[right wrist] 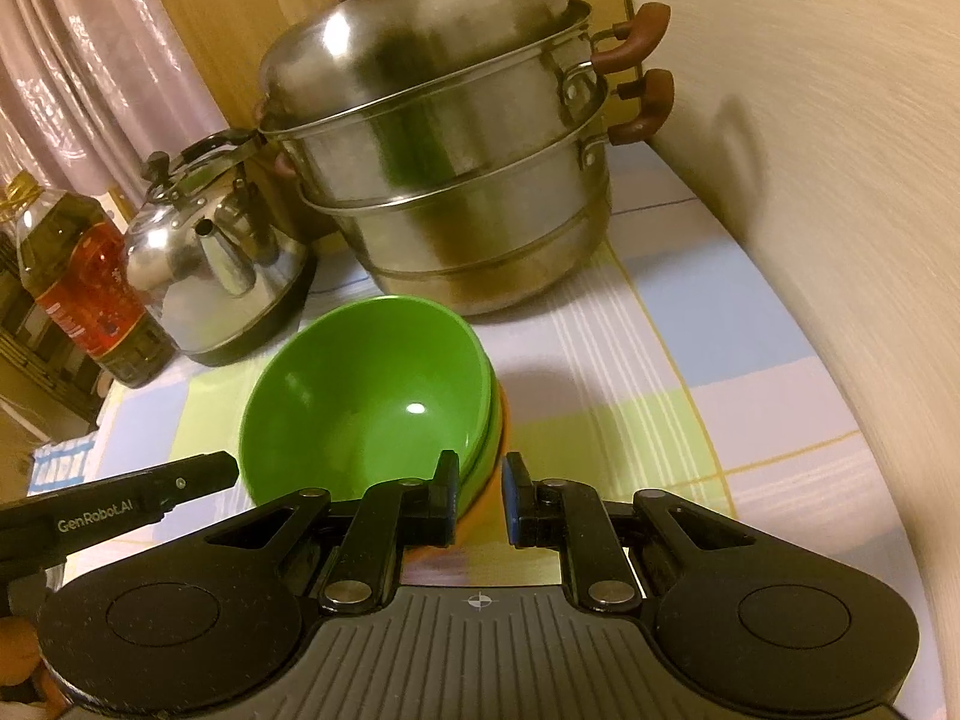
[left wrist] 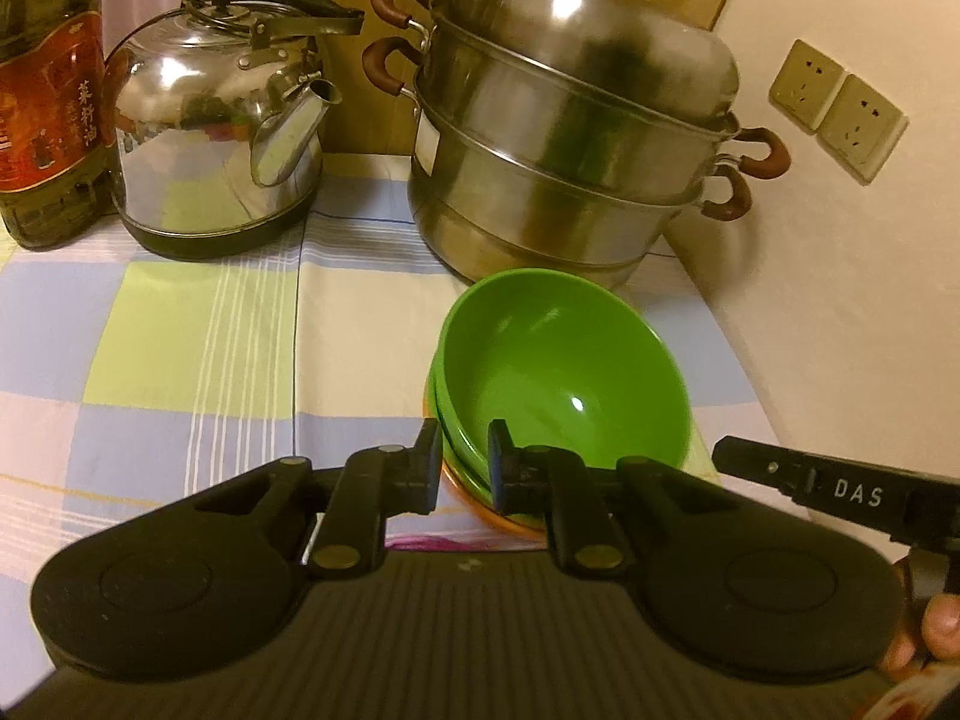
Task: Organize plates and bowls
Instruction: 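Open both grippers and move them to the pink plate stack, then move both grippers from the pink plate back to the bowl stack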
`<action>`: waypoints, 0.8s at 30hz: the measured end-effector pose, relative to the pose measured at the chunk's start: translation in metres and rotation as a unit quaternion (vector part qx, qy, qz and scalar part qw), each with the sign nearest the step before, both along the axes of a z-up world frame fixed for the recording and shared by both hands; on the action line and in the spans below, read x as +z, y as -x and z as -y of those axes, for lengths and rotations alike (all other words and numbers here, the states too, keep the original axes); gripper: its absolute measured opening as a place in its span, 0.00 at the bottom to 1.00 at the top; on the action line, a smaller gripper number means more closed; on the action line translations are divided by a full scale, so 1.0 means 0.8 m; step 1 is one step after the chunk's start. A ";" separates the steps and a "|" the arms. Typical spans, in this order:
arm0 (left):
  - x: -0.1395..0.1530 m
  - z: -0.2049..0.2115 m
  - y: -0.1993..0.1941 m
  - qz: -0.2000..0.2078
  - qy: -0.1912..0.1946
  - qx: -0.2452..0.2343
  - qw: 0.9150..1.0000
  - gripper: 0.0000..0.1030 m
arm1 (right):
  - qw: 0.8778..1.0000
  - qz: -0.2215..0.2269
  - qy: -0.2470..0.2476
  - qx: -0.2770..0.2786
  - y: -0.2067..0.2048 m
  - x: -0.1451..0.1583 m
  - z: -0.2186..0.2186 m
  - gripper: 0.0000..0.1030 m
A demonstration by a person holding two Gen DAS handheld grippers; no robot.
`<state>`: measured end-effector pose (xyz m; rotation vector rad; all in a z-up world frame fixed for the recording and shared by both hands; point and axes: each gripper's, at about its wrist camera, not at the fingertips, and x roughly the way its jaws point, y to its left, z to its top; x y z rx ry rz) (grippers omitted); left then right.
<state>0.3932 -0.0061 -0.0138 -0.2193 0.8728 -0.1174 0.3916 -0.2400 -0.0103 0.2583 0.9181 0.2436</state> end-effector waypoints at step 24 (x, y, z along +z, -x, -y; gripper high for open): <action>0.019 0.024 0.161 0.026 -0.054 0.034 0.998 0.48 | 1.000 -0.010 -0.027 -0.008 0.144 0.015 0.021 0.55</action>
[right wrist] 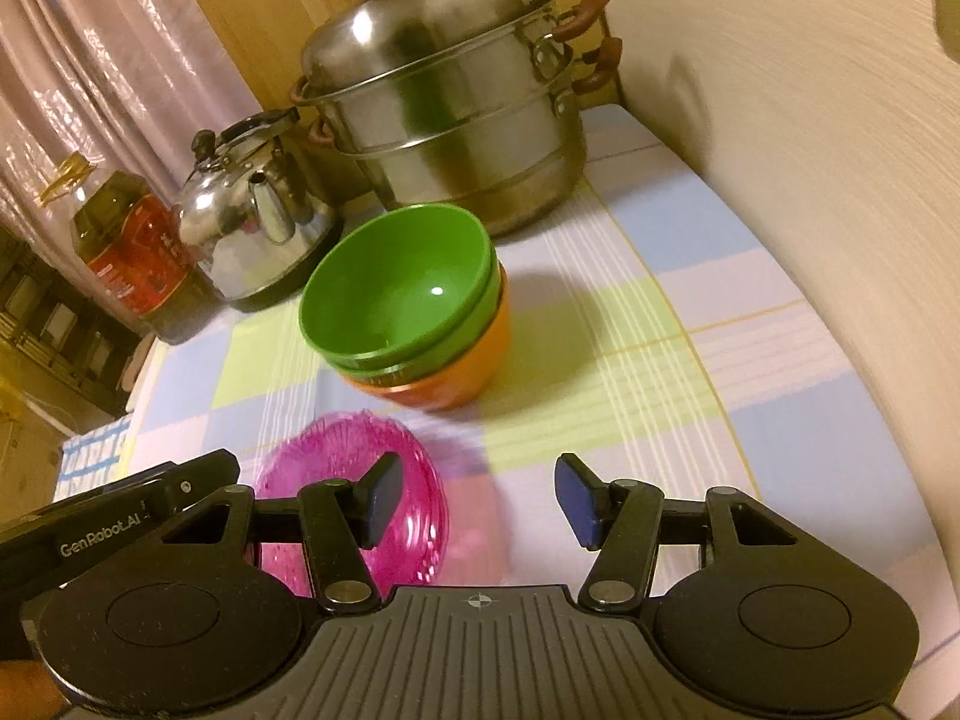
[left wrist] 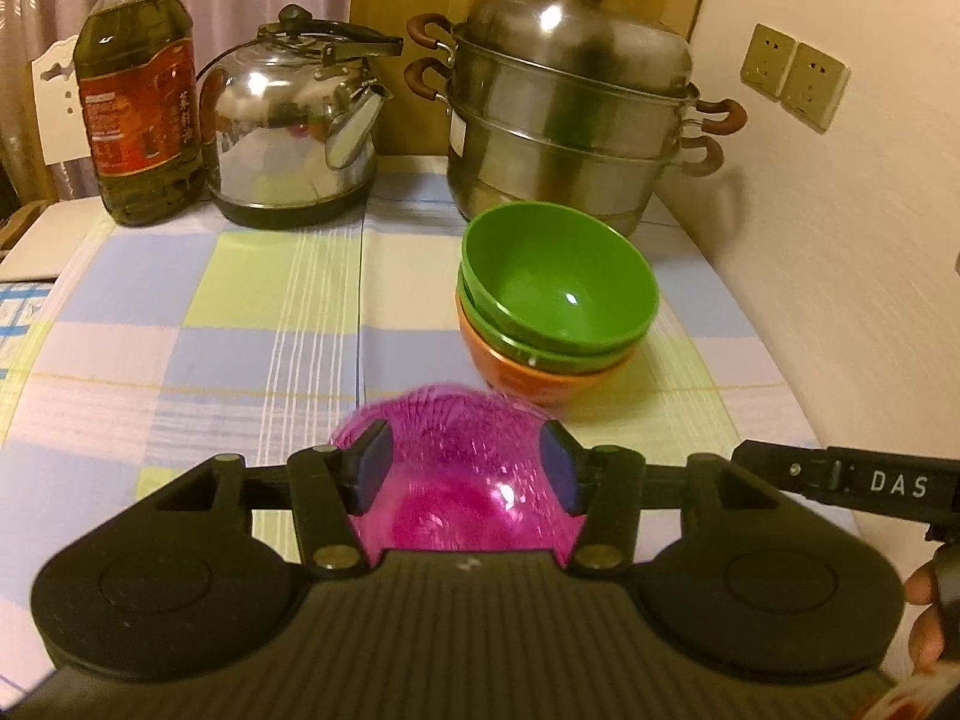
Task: Organize plates and bowls
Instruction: 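Move both grippers from the pink plate back to the bowl stack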
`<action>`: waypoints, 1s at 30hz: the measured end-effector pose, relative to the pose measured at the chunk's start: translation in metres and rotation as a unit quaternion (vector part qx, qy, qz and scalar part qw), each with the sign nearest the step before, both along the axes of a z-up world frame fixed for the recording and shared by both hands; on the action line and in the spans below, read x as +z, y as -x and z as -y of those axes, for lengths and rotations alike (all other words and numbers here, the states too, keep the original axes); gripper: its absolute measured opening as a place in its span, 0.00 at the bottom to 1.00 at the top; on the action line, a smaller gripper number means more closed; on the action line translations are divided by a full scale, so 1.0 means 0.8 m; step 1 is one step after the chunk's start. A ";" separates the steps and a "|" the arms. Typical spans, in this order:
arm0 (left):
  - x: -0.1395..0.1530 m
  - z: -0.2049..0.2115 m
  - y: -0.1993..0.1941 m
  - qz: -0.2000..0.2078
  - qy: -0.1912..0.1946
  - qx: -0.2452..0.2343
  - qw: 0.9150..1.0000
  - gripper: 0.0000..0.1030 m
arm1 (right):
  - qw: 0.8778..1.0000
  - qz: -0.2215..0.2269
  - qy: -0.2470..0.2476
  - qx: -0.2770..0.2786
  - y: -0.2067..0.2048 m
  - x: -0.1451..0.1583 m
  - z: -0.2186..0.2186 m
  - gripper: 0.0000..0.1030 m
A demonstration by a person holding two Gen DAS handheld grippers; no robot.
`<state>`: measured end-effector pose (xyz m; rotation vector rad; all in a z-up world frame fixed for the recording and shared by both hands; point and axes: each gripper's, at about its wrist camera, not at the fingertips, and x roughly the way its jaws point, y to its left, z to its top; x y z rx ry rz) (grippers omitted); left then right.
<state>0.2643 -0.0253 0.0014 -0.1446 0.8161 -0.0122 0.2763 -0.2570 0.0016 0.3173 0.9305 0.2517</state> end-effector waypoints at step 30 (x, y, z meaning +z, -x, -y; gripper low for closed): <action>-0.006 -0.043 -0.097 -0.022 0.067 -0.005 0.997 0.48 | 1.000 -0.017 -0.021 0.015 -0.090 0.007 0.001 0.55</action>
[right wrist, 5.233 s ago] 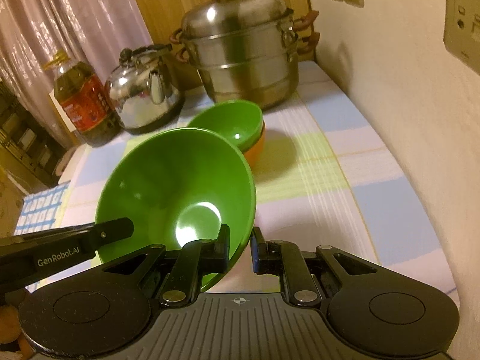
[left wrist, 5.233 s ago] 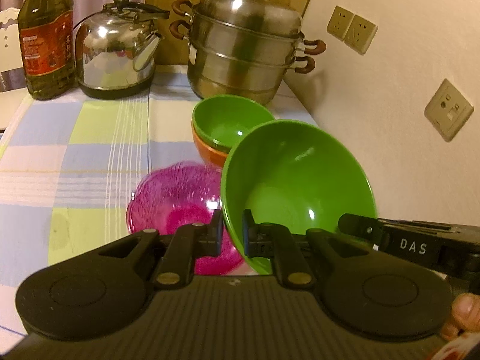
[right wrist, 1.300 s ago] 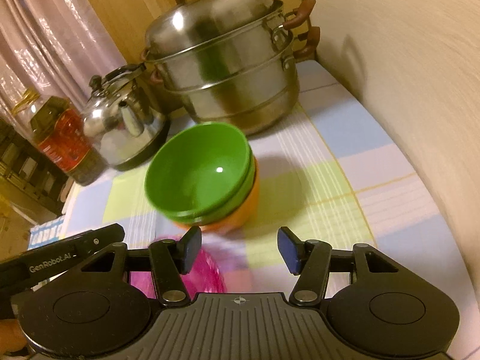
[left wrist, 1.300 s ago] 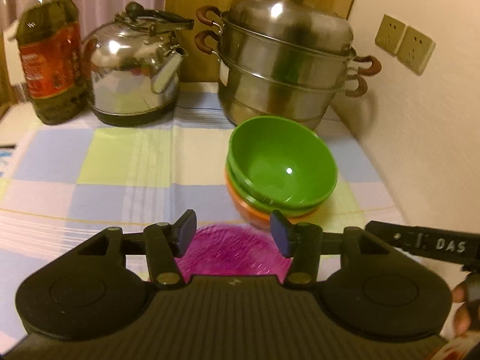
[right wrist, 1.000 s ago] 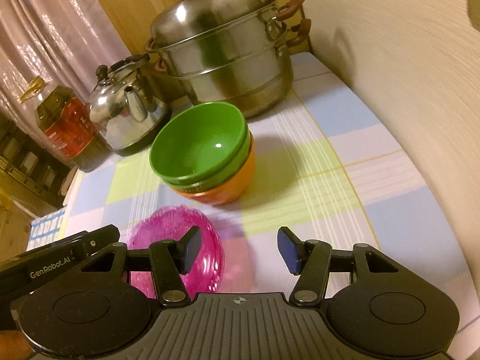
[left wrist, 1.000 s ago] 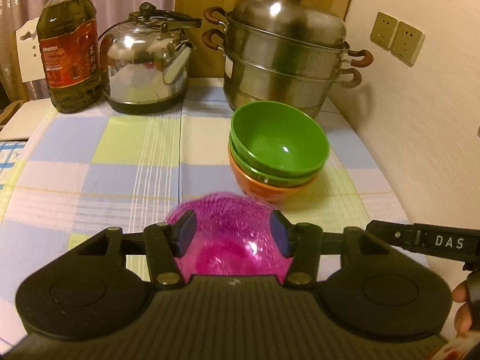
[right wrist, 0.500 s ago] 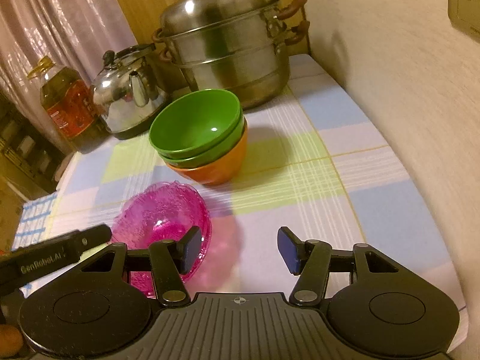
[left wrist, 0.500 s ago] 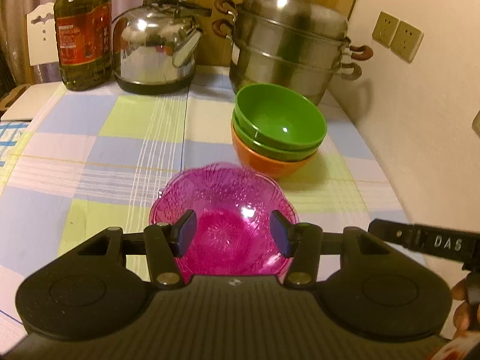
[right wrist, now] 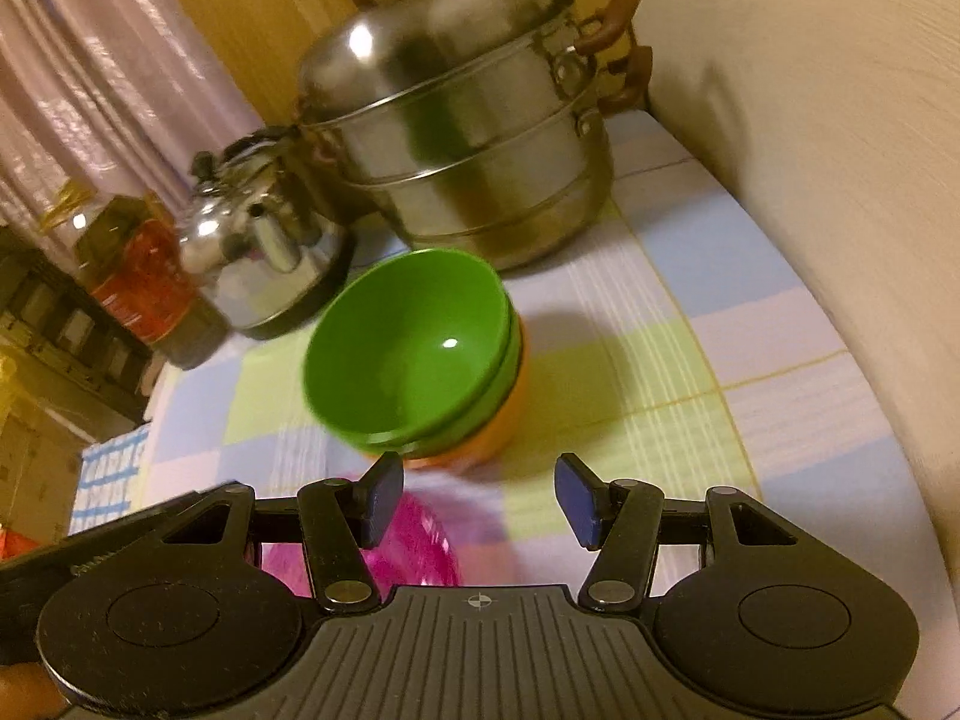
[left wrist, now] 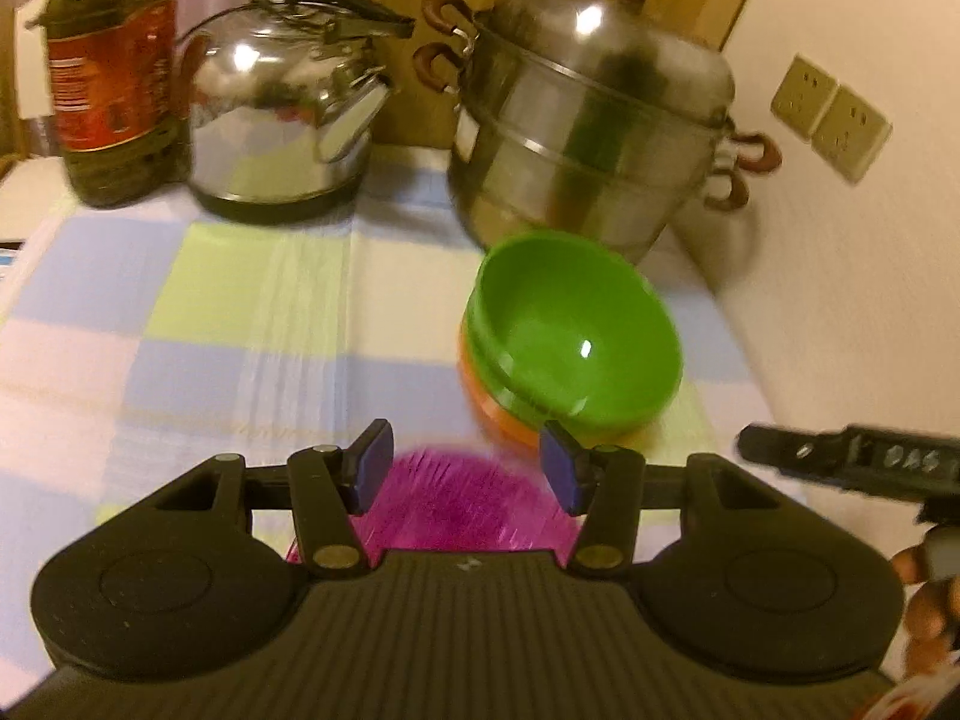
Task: Organize plates and bowls
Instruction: 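Move both grippers from the pink plate back to the bowl stack, then grasp the rim of the green and orange bowl stack with both grippers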
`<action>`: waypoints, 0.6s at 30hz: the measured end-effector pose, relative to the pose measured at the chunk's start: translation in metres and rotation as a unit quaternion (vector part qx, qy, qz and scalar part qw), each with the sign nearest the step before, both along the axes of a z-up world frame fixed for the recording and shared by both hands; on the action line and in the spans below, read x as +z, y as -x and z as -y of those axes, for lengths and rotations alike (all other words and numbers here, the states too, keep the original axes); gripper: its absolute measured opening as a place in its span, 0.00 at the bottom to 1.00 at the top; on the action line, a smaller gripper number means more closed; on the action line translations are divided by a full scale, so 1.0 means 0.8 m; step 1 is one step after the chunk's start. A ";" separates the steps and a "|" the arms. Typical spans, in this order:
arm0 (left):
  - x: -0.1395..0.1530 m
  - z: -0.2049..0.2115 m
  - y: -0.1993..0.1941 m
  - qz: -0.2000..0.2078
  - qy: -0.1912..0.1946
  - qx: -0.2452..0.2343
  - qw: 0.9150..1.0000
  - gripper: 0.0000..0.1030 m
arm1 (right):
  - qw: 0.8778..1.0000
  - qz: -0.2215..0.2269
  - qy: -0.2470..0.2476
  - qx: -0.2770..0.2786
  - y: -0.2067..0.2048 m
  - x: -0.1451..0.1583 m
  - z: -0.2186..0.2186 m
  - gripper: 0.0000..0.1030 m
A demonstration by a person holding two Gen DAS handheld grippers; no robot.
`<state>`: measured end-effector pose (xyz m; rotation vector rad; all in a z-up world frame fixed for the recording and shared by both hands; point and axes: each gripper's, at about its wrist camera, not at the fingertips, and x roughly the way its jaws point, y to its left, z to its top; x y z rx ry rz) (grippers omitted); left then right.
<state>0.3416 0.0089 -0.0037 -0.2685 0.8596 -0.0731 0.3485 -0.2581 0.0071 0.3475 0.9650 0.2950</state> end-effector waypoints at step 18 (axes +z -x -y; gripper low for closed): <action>-0.072 -0.002 -0.144 -0.076 0.055 -0.026 0.995 0.36 | 0.997 -0.080 0.006 0.007 -0.138 -0.074 -0.031 0.54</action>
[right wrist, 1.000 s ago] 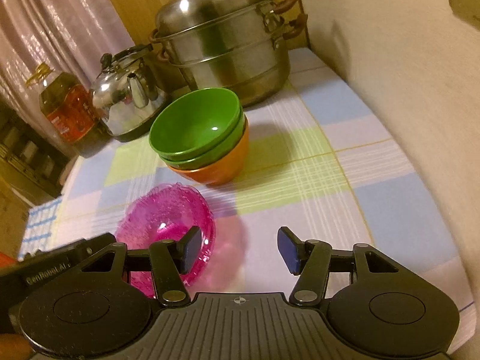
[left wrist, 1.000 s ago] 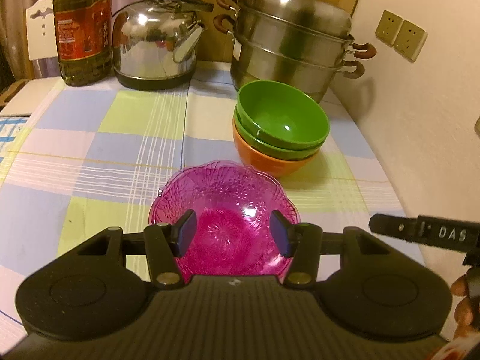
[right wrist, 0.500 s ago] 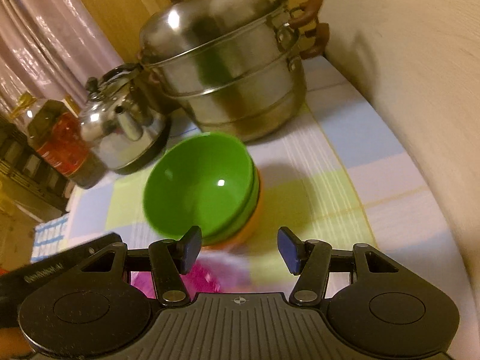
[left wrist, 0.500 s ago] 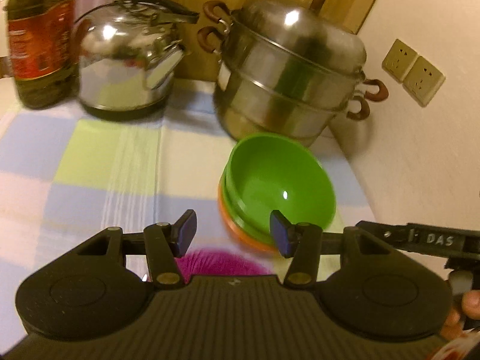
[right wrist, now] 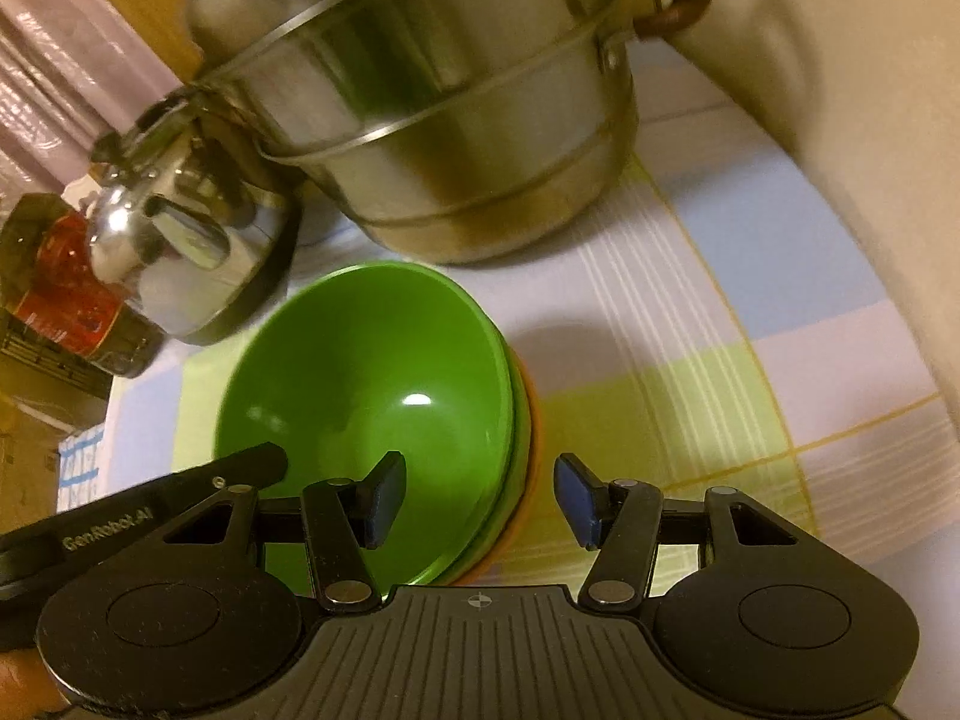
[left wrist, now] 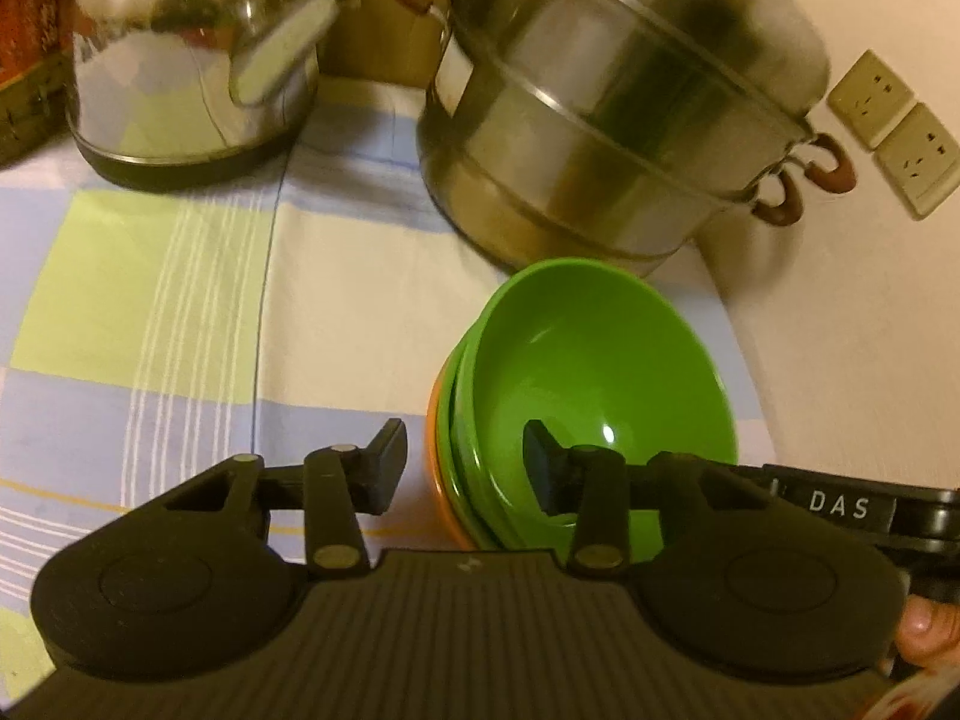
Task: Organize plates and bowls
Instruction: 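Grasp the rim of the green and orange bowl stack with both grippers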
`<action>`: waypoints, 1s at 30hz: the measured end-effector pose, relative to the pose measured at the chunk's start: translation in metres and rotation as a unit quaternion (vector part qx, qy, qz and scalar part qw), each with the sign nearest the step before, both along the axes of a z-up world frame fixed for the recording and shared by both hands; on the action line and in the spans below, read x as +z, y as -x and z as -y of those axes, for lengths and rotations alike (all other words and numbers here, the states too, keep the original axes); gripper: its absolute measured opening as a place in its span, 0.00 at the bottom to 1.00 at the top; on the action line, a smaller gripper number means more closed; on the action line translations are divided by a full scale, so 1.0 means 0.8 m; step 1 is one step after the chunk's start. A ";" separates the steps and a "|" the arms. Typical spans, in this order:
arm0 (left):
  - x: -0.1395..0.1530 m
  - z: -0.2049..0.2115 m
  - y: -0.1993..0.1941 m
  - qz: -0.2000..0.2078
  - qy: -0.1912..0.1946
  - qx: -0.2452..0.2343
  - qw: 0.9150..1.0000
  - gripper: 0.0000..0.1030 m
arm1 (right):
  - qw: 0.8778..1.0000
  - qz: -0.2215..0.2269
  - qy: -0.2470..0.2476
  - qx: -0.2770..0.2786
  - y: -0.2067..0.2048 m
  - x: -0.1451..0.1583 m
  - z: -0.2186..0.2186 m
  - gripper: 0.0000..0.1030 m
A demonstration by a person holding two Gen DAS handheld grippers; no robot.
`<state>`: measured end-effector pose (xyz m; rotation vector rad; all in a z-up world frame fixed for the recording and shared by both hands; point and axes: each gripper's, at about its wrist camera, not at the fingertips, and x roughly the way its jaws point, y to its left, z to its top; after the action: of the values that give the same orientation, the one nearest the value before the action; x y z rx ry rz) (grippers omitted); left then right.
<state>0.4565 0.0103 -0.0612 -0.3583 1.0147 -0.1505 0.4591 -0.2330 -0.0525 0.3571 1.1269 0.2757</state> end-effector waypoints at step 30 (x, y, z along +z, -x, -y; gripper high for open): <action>-0.015 0.028 0.000 -0.024 -0.051 -0.037 0.998 0.21 | 0.999 -0.015 0.037 -0.012 0.001 -0.029 0.001 0.23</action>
<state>0.4561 -0.0122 -0.0731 -0.2309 1.0789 -0.1573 0.4585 -0.2339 -0.0757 0.3097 1.1576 0.2068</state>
